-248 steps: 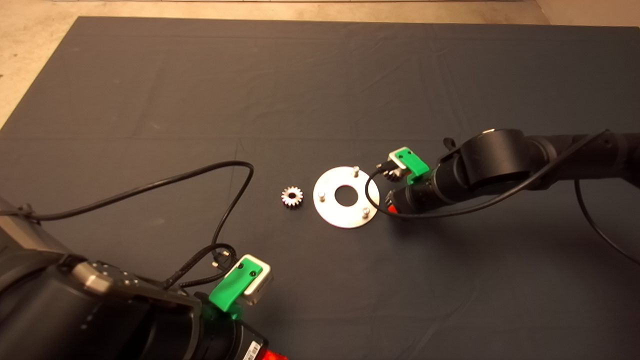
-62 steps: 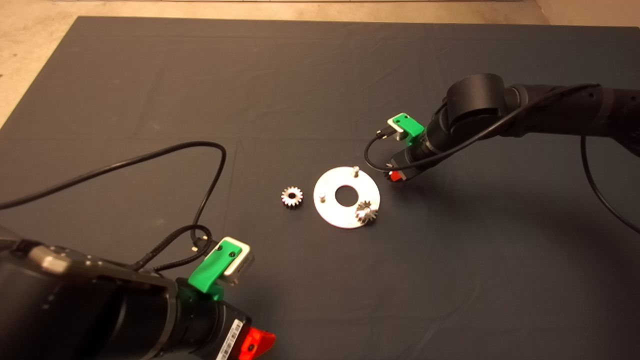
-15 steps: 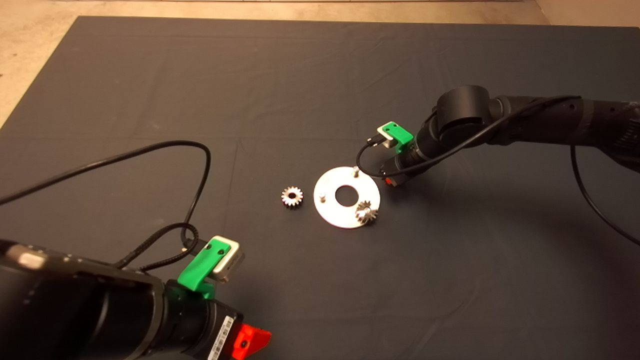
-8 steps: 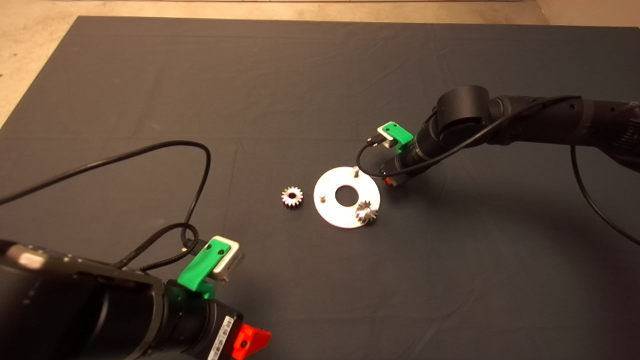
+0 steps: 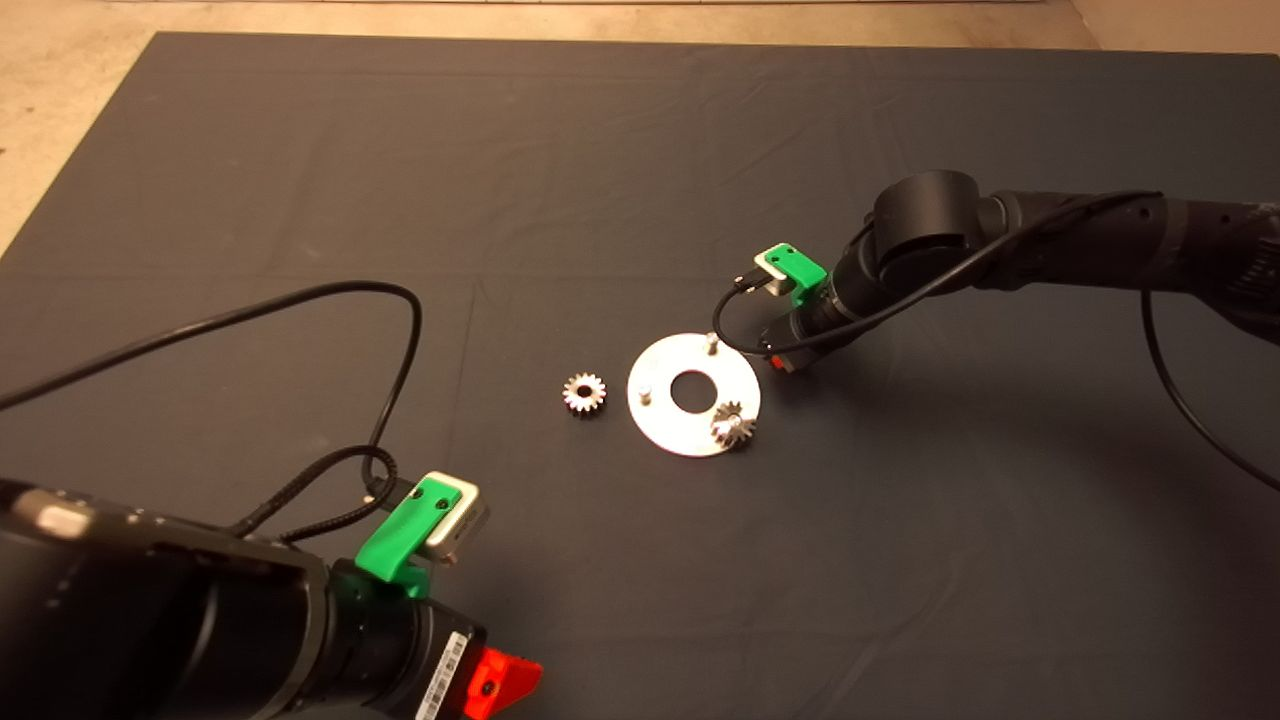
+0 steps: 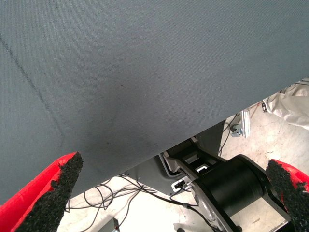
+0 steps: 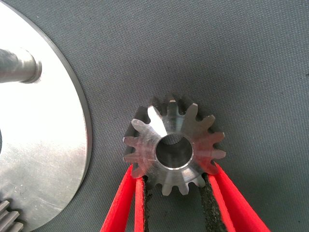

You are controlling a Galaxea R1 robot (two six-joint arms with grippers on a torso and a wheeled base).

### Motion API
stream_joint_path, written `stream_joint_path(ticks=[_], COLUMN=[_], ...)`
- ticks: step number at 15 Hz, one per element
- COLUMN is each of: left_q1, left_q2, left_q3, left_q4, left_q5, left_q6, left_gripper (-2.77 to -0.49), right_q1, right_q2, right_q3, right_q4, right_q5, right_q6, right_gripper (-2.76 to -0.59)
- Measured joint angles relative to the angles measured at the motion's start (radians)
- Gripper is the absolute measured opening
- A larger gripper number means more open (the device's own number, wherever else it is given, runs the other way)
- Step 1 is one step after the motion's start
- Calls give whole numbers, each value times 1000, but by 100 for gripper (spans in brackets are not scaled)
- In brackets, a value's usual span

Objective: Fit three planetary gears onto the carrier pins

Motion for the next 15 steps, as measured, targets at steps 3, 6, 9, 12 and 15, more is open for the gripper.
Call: stream_joint_path(ticks=[3, 6, 9, 12, 15], left_q1=[0, 0, 0, 0, 0], left_q2=[0, 0, 2, 2, 2], left_q3=[0, 0, 0, 0, 0], left_q4=[0, 0, 0, 0, 0], left_q5=[0, 0, -2, -6, -16], left_q6=[0, 0, 0, 0, 0], left_gripper=[-49, -49, -49, -49, -49], right_q1=[5, 10, 24, 27, 27], right_q2=[0, 0, 0, 0, 0], right_q3=[0, 0, 0, 0, 0], right_q4=[0, 0, 0, 0, 0], right_q5=[0, -1, -2, -2, -3], right_q6=[0, -1, -4, -4, -4], right_gripper=[-269, -261, -261, -261, -247])
